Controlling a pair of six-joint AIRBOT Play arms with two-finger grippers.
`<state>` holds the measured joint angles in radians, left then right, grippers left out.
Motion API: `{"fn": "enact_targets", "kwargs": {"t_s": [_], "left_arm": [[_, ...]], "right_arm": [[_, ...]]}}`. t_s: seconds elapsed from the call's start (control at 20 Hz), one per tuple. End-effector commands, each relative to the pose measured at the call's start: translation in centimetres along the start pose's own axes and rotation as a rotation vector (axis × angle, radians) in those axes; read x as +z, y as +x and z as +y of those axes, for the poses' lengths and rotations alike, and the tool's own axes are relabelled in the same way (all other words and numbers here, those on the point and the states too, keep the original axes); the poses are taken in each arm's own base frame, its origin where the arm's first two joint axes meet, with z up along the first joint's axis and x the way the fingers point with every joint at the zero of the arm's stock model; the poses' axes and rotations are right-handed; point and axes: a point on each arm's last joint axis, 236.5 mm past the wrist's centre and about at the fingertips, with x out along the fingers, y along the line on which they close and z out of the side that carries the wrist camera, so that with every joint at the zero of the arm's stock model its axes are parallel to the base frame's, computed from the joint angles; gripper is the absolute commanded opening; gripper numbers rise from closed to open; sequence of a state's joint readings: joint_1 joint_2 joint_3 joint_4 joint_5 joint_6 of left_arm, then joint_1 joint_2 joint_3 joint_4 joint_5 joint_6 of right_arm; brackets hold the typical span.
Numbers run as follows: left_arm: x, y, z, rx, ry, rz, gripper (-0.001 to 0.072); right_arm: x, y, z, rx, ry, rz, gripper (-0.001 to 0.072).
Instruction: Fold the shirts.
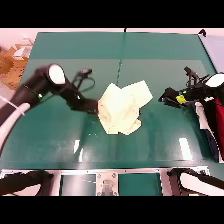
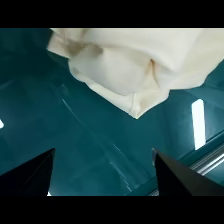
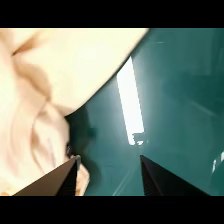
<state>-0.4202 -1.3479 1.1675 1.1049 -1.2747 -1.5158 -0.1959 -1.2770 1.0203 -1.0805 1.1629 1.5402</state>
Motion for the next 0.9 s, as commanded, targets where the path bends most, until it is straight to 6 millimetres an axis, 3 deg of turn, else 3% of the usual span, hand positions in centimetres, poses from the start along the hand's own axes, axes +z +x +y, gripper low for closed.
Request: {"fn": "enact_targets", "kwargs": {"t_s": [0.0,0.15,0.35,0.4,0.45,0.5,0.55,0.6,0.65,0.75,0.85], "left_arm": [[-2.4,6.5,-2.4,-0.122,-0.105,-0.014,0.0720],[-1.6,10.8,-2.7,-0.112,-0.158,-0.131,0.0720],[-1.7,14.9,-2.4,-0.121,-0.254,-0.105,0.0703],[-2.0,15.3,-2.2,-0.117,-0.262,-0.091,0.0587],[-2.2,15.3,-2.2,-0.116,-0.252,-0.082,0.0298],[-2.6,15.2,-2.4,-0.120,-0.239,-0.060,0.0095],[-3.3,15.0,-2.8,-0.124,-0.210,-0.020,0.0027],[-4.2,14.6,-3.1,-0.118,-0.171,0.033,0.0026],[-4.8,13.8,-3.1,-0.092,-0.122,0.073,0.0026],[-4.7,10.9,-1.4,0.047,-0.029,0.104,0.0025],[-2.8,4.4,2.4,0.316,0.050,0.051,0.0025]], "right_arm": [[2.0,3.6,-2.2,0.117,0.084,0.034,0.0507],[3.4,7.1,-0.4,0.245,0.126,0.042,0.0506],[4.4,10.2,2.7,0.320,0.099,0.084,0.0503],[4.4,10.8,3.4,0.322,0.079,0.095,0.0501],[4.5,11.4,4.2,0.324,0.057,0.105,0.0483],[4.6,11.8,4.9,0.327,0.038,0.108,0.0409],[5.0,11.7,5.6,0.331,0.018,0.103,0.0237],[5.7,11.2,6.2,0.342,-0.008,0.086,0.0033],[6.5,10.2,6.9,0.357,-0.033,0.073,0.0013],[9.0,6.6,8.4,0.398,-0.095,0.032,0.0011],[11.7,0.6,10.5,0.431,-0.174,-0.060,0.0011]]}}
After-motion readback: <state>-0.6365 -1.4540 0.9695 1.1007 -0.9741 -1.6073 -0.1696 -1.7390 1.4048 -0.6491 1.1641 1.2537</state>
